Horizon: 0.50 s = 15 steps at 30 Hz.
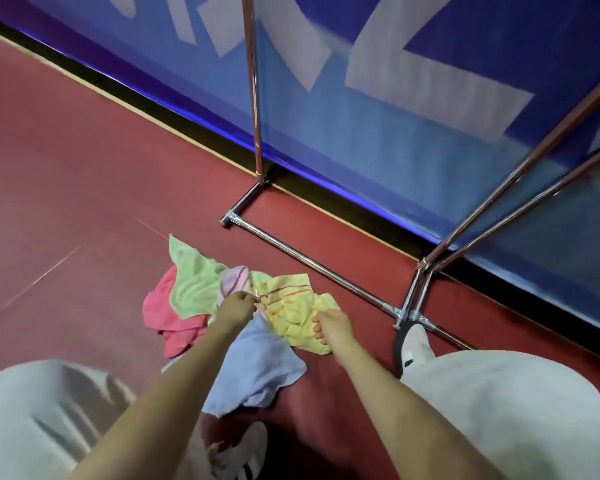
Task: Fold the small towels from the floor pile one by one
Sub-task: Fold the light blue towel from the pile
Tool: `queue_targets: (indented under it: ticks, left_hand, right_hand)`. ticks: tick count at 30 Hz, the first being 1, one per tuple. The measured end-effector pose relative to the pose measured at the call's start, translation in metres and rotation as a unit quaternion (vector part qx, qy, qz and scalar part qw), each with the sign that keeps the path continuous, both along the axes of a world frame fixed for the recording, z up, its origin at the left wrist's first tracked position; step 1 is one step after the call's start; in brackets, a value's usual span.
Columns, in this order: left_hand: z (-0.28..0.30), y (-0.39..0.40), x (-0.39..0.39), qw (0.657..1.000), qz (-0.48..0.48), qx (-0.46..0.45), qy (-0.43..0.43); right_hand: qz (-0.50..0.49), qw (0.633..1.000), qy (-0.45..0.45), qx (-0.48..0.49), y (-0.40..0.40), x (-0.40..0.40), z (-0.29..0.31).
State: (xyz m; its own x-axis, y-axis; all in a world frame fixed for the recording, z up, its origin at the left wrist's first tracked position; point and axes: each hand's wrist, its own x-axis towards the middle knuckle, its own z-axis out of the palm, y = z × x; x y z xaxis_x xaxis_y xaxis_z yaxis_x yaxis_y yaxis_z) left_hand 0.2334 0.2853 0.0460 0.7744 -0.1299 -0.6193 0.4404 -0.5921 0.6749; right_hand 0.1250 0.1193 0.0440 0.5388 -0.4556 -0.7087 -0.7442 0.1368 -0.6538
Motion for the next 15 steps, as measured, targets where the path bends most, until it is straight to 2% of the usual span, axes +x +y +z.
queue_targets:
  ticks: [9,15]
  left_hand:
    - [-0.114,-0.005,-0.008,0.99,-0.053,0.12,0.046]
    - [-0.167,0.024,-0.014,0.965,-0.171,0.196,-0.025]
  right_hand:
    - [0.054,0.995,0.083,-0.026,0.003,-0.012,-0.12]
    - [0.205,0.972,0.087,-0.067,0.031,-0.013,-0.163]
